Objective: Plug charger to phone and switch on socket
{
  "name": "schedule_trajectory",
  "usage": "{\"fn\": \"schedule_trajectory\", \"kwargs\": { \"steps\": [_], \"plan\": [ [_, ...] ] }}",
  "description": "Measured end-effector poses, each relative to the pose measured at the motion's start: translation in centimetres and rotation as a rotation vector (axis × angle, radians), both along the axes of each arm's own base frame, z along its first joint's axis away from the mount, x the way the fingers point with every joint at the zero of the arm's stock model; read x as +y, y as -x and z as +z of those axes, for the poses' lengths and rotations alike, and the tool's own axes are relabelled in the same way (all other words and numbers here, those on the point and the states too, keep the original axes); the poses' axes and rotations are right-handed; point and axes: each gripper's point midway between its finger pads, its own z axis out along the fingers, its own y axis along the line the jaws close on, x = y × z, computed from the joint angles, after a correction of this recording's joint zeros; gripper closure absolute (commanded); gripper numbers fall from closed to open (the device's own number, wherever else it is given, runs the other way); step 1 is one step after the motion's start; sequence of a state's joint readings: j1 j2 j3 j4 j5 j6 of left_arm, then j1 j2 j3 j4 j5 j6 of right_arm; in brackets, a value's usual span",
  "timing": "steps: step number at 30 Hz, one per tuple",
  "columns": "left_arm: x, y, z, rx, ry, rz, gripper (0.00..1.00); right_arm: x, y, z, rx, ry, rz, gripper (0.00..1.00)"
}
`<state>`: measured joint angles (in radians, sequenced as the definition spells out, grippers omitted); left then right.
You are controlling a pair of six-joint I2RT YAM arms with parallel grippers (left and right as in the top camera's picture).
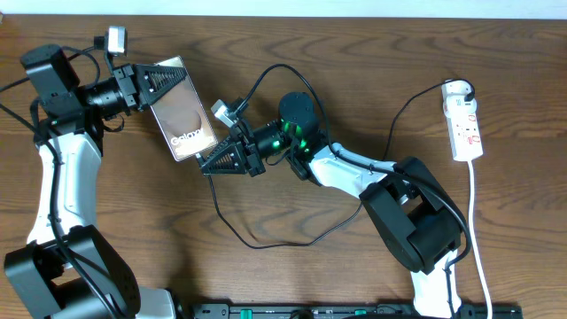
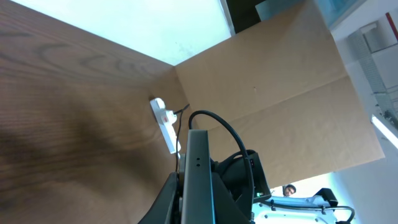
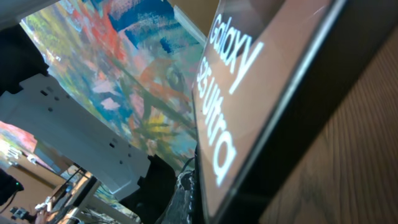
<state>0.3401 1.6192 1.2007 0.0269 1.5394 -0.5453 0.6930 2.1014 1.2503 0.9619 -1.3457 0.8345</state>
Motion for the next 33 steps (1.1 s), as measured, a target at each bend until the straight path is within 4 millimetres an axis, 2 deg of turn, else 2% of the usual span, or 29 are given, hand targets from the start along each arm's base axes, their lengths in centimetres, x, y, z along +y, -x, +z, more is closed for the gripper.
{"fn": "schedule_trajectory", "kwargs": {
  "steps": [33],
  "plan": [
    [0.00, 0.00, 0.01, 0.003, 0.001, 0.000, 0.93, 0.00, -0.21, 0.03, 0.026, 0.012, -0.009, 0.96]
  ]
}}
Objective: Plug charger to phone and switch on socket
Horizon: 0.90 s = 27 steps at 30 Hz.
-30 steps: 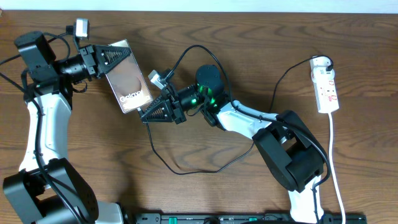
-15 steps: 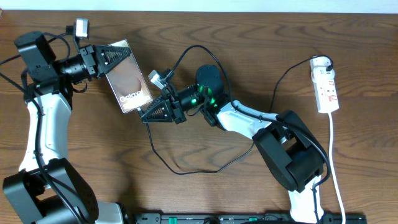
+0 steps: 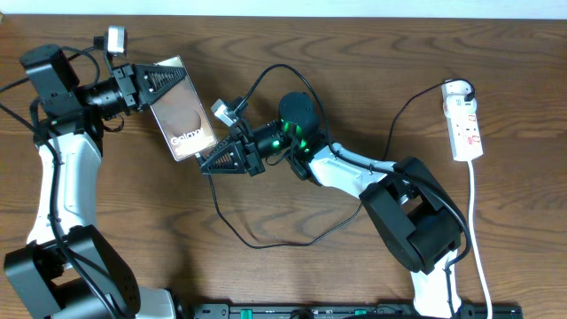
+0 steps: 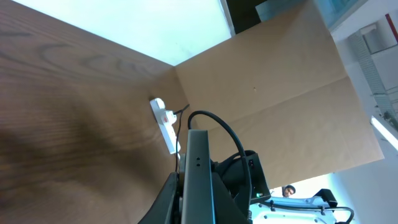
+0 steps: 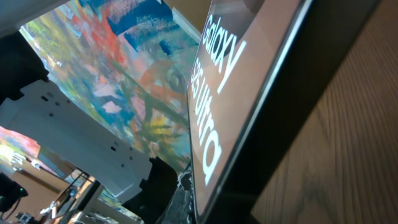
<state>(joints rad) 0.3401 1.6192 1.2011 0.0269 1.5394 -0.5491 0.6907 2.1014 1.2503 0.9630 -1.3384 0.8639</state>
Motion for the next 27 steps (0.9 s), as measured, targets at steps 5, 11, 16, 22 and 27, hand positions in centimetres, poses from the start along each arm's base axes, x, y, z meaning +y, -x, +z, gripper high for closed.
{"fn": "schedule_trajectory", "kwargs": {
  "steps": [5, 11, 16, 22, 27],
  "plan": [
    [0.00, 0.00, 0.00, -0.003, -0.002, 0.000, 0.92, -0.01, -0.02, 0.00, 0.003, 0.002, -0.001, 0.96],
    [0.00, 0.00, -0.01, -0.006, -0.003, 0.000, 0.92, -0.02, -0.01, 0.08, 0.005, 0.001, 0.000, 0.96],
    [0.00, -0.01, 0.00, -0.015, -0.007, 0.000, 0.93, -0.06, -0.09, 0.08, 0.010, 0.003, -0.002, 0.96],
    [0.00, 0.00, -0.01, -0.024, -0.011, -0.001, 0.92, -0.20, -0.25, 0.07, 0.011, 0.004, -0.004, 0.97],
    [0.02, -0.01, -0.01, -0.027, -0.012, 0.000, 0.93, -0.20, -0.32, 0.06, 0.018, 0.007, -0.007, 0.97]
  ]
}}
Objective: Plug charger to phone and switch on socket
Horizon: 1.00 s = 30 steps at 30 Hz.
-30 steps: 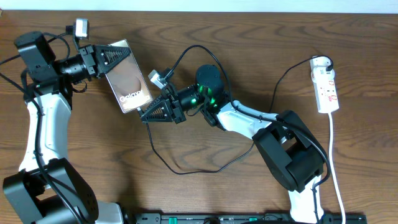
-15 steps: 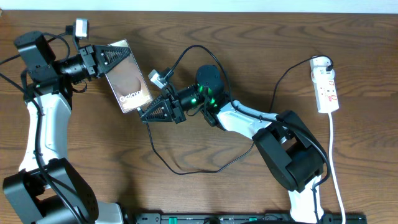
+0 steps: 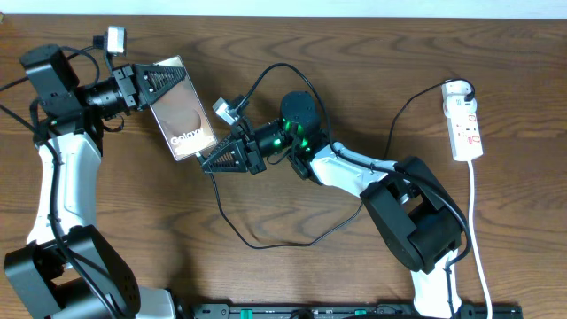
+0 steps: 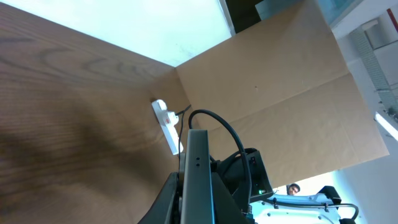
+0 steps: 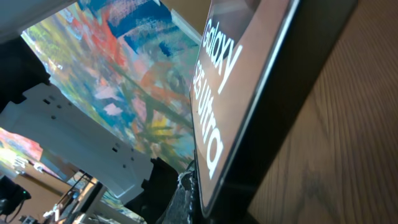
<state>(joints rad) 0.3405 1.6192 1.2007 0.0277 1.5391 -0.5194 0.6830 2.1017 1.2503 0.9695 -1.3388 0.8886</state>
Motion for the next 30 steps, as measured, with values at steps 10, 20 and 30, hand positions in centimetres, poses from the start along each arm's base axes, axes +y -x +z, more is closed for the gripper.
{"fn": "schedule_trajectory", "kwargs": {
  "steps": [10, 20, 30],
  "plan": [
    [0.0, 0.0, 0.0, -0.004, -0.002, 0.001, 0.93, 0.2, -0.4, 0.0, 0.022, 0.007, -0.024, 0.97],
    [0.3, -0.2, 0.0, -0.026, -0.017, 0.015, 0.93, 0.7, -0.9, 0.1, 0.063, 0.018, -0.069, 0.97],
    [0.9, -0.6, -0.1, -0.037, -0.033, 0.045, 0.92, 1.7, -1.3, 0.1, 0.104, 0.026, -0.126, 0.98]
  ]
}}
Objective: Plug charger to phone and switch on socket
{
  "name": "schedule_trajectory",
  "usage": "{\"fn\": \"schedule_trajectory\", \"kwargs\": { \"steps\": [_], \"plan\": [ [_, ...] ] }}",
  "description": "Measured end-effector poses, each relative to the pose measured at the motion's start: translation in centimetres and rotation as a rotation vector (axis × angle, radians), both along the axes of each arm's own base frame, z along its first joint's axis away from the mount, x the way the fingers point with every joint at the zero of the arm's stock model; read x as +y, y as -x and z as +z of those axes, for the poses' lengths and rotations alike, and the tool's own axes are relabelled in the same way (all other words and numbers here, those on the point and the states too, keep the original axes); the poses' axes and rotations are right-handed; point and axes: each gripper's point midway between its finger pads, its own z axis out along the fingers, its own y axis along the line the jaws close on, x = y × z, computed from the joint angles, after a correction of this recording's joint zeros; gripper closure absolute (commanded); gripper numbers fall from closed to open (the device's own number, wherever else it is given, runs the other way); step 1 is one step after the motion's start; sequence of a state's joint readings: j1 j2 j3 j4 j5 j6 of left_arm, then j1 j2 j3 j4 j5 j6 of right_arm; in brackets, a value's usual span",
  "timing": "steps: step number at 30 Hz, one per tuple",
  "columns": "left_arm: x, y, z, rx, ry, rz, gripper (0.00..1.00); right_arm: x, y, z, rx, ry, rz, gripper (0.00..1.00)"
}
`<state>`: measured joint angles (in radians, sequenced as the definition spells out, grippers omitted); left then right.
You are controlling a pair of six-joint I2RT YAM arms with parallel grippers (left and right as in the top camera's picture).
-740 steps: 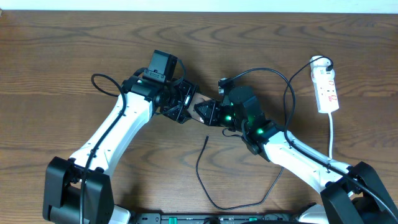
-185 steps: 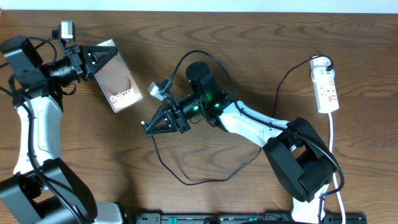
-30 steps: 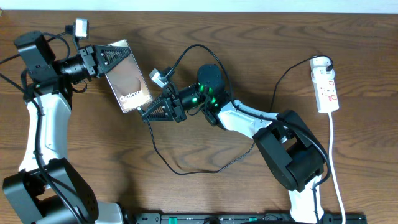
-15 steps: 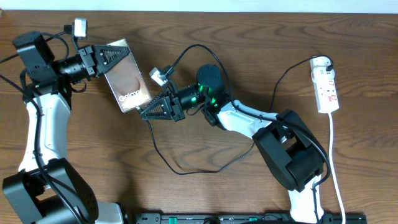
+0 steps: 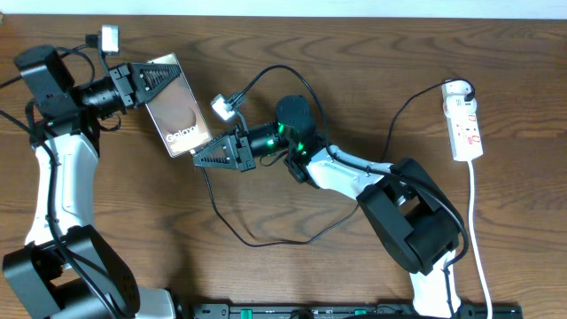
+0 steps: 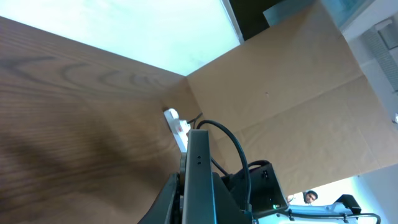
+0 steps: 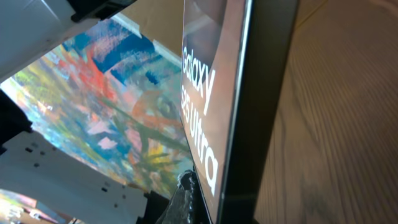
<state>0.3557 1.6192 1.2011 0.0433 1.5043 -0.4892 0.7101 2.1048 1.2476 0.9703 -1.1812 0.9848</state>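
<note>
The phone (image 5: 177, 113), its screen lit with "Galaxy", is held off the table at the upper left, with my left gripper (image 5: 158, 81) shut on its top end. The left wrist view shows it edge-on (image 6: 198, 168) between the fingers. My right gripper (image 5: 204, 159) is pressed against the phone's lower end, shut on the charger plug, which is hidden at the tips. In the right wrist view the phone's edge (image 7: 261, 106) fills the frame. The black charger cable (image 5: 266, 244) loops across the table to the white socket strip (image 5: 464, 124) at the far right.
A second black lead (image 5: 266, 75) arcs up to the right wrist camera. The right arm's base (image 5: 416, 221) stands at the lower right. The socket strip's own white cord (image 5: 478, 239) runs down the right edge. A brown cardboard wall (image 6: 292, 81) backs the table.
The phone and my left gripper have shifted a little up and to the left. My right gripper has moved with them and stays at the phone's lower end. In the right wrist view the phone's edge stands steeper.
Through all earlier moments my left gripper held the lit phone at the upper left and my right gripper sat at its lower end with the cable trailing. Little changed until both shifted slightly up and left by now.
</note>
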Motion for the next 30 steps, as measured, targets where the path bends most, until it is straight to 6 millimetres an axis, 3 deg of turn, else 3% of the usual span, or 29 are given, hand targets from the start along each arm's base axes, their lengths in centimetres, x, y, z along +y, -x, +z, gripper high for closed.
{"fn": "schedule_trajectory", "kwargs": {
  "steps": [22, 27, 30],
  "plan": [
    [0.6, -0.4, 0.0, -0.012, -0.014, 0.029, 0.93, 1.0, -1.0, -0.5, 0.019, 0.000, -0.090, 0.98],
    [2.6, -0.1, 0.1, -0.005, -0.001, 0.064, 0.93, 0.7, -2.4, -0.6, 0.026, 0.003, -0.146, 0.98],
    [4.4, 0.0, 0.3, -0.009, 0.006, 0.097, 0.94, 0.2, -3.8, -1.7, 0.051, 0.046, -0.189, 0.98]
  ]
}}
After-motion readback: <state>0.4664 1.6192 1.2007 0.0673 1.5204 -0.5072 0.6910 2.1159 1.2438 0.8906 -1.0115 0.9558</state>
